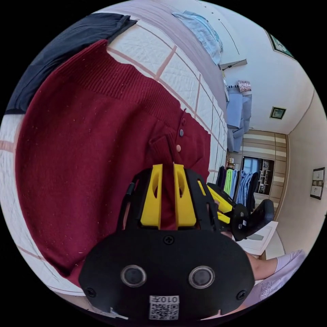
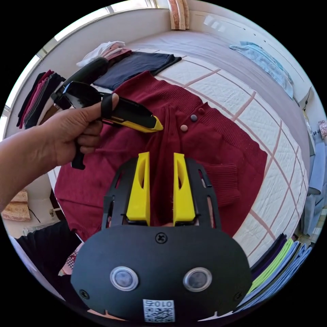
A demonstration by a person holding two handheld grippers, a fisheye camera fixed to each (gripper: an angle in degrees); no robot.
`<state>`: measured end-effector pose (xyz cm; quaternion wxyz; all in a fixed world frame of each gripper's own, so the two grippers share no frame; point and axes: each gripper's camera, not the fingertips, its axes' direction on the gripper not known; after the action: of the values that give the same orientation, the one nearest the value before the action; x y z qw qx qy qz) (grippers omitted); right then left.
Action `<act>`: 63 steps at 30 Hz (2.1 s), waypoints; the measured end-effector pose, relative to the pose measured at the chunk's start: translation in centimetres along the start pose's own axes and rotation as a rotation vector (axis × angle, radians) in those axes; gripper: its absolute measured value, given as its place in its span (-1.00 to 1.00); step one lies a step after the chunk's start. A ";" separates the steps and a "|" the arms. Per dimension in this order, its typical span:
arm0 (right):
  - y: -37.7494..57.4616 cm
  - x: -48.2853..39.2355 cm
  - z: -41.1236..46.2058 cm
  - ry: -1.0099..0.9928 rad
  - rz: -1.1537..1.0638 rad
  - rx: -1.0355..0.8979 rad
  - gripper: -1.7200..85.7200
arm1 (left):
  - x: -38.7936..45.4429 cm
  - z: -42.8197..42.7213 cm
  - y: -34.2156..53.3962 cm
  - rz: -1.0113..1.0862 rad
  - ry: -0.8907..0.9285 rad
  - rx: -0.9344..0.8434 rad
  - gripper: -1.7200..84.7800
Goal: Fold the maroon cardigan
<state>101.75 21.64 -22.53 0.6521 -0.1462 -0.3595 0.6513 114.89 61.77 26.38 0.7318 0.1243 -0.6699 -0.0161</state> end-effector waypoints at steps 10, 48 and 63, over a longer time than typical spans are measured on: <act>-0.4 5.0 -1.9 -0.245 0.064 0.004 -0.87 | -1.6 -2.3 0.9 0.073 0.137 0.052 -0.95; 16.8 6.4 5.1 -0.077 0.310 -0.180 -0.84 | -0.8 3.0 9.9 -0.059 0.106 -0.053 -0.95; 16.1 0.0 8.2 0.019 0.134 -0.245 -0.75 | 6.7 6.0 32.5 0.814 -0.647 -0.286 -0.85</act>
<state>84.37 21.15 -27.43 0.5879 -0.2547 -0.4196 0.6430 105.06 90.97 39.99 0.4449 -0.2576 -0.8462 0.1401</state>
